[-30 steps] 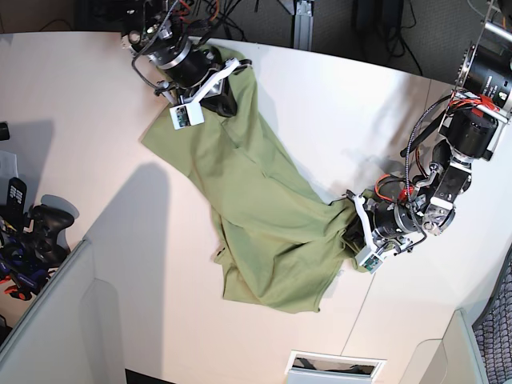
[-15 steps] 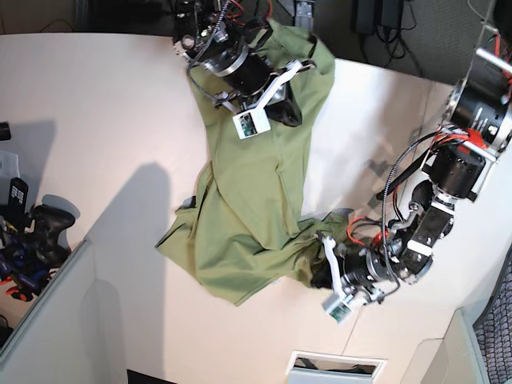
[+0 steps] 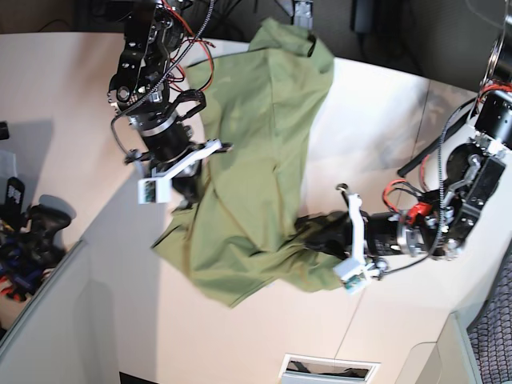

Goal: Layout the t-shirt on the table in an organized manner, then fold the t-shirt properly
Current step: 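Move both grippers holding the shirt toward each other, bunching it, then release the shirt with the left gripper and move it toward the collar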

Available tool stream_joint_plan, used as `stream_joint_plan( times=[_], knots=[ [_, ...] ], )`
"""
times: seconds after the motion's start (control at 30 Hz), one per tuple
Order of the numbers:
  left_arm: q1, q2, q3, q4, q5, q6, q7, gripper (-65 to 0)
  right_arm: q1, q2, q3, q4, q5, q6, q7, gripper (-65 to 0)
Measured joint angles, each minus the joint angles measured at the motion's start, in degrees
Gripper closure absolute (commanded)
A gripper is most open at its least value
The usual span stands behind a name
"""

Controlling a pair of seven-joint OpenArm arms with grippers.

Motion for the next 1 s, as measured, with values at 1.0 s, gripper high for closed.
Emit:
stream_joint_plan(
  times=[1.0],
  knots=[
    [9.6, 8.1, 2.8, -9.6, 10.4, 3.1, -3.2, 0.0, 9.3, 5.0, -3.6, -23.6, -3.3, 0.0, 1.1, 0.0]
  ],
)
